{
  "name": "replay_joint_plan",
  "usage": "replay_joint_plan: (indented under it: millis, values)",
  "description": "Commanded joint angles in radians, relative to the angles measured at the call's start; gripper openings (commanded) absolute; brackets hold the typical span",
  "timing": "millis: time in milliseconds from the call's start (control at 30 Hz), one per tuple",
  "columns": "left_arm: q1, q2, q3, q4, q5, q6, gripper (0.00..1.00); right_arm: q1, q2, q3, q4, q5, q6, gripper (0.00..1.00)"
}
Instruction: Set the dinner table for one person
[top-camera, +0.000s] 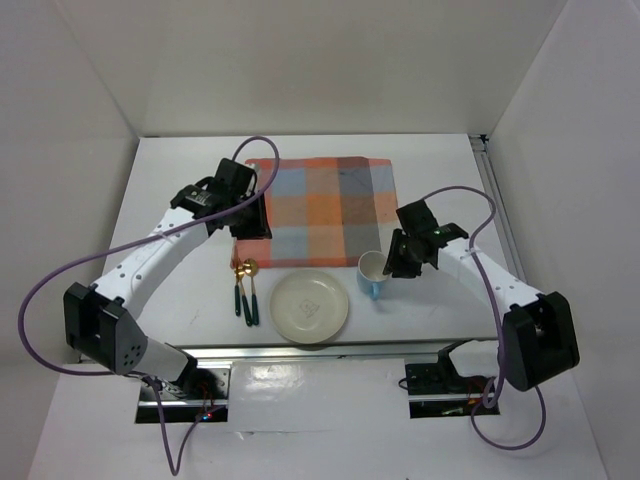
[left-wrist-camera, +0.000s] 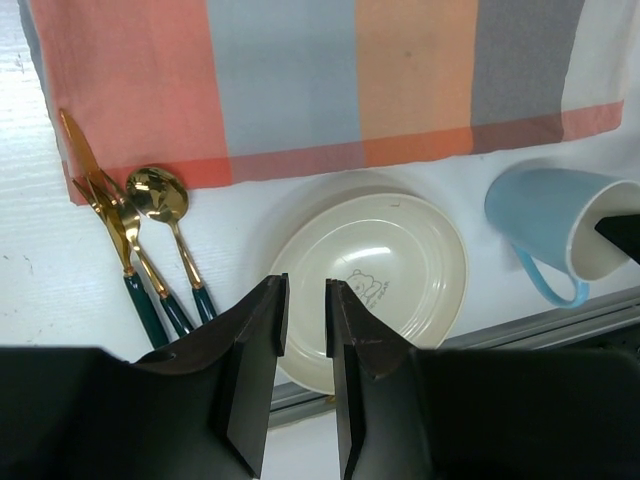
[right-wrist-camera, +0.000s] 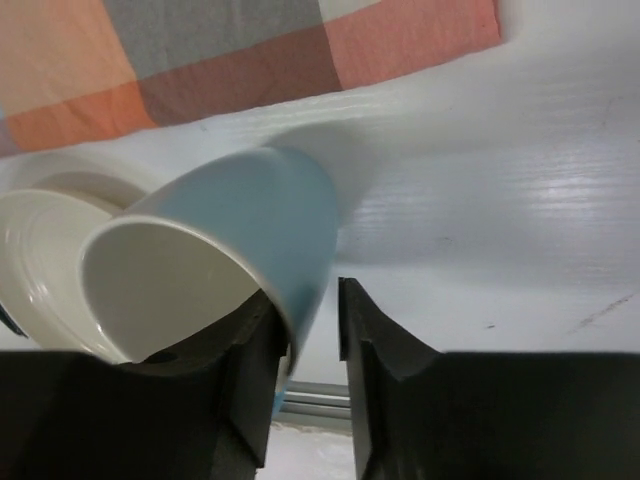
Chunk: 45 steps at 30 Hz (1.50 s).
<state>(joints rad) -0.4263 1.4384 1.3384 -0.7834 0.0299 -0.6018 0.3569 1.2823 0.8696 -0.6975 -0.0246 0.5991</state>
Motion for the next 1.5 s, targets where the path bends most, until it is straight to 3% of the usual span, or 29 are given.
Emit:
replay_joint_plan:
  millis: [0, 167, 200, 233, 267, 367, 533, 633, 867, 933, 1000, 1167, 1467]
  values:
    - [0.003, 0.010, -0.005, 0.024, -0.008, 0.026, 0.39, 0.028, 0.043, 0.018, 0.044, 0.061, 0.028, 0.36]
    - [0.003, 0.010, -0.016, 0.033, -0.008, 0.036, 0.39, 0.028, 0.052, 0.028, 0.044, 0.081, 0.037, 0.28]
    - [0.003, 0.020, -0.016, 0.033, -0.008, 0.036, 0.39, 0.028, 0.052, 0.037, 0.044, 0.081, 0.037, 0.23]
    - [0.003, 0.020, -0.016, 0.033, -0.008, 0.036, 0.39, 0.028, 0.061, 0.054, 0.030, 0.090, 0.037, 0.09]
    - [0.003, 0.020, -0.016, 0.033, -0.008, 0.036, 0.39, 0.028, 0.061, 0.065, 0.017, 0.101, 0.037, 0.00]
    - [0.003, 0.030, -0.016, 0.033, 0.011, 0.036, 0.39, 0.028, 0.061, 0.158, -0.066, 0.149, 0.037, 0.00]
    - [0.003, 0.021, 0.007, 0.023, 0.011, 0.045, 0.39, 0.028, 0.119, 0.512, -0.218, 0.258, -0.007, 0.00]
    - [0.003, 0.020, 0.028, 0.013, 0.011, 0.045, 0.39, 0.010, 0.288, 0.766, -0.293, 0.324, -0.054, 0.00]
    - [-0.006, 0.030, 0.019, 0.004, -0.031, 0.027, 0.39, -0.114, 0.829, 1.383, -0.326, 0.270, -0.127, 0.00]
    - [-0.006, 0.030, 0.008, 0.004, -0.050, 0.013, 0.39, -0.130, 0.917, 1.555, -0.335, 0.261, -0.127, 0.00]
    - [-0.006, 0.030, -0.001, 0.004, -0.038, 0.004, 0.39, -0.144, 0.995, 1.602, -0.304, 0.236, -0.127, 0.00]
    - [-0.006, 0.050, -0.001, -0.014, -0.025, 0.013, 0.37, -0.191, 1.029, 1.519, -0.197, 0.183, -0.104, 0.00]
    - [-0.006, 0.059, -0.047, -0.014, -0.025, 0.022, 0.37, -0.191, 1.120, 1.519, -0.143, 0.163, -0.113, 0.00]
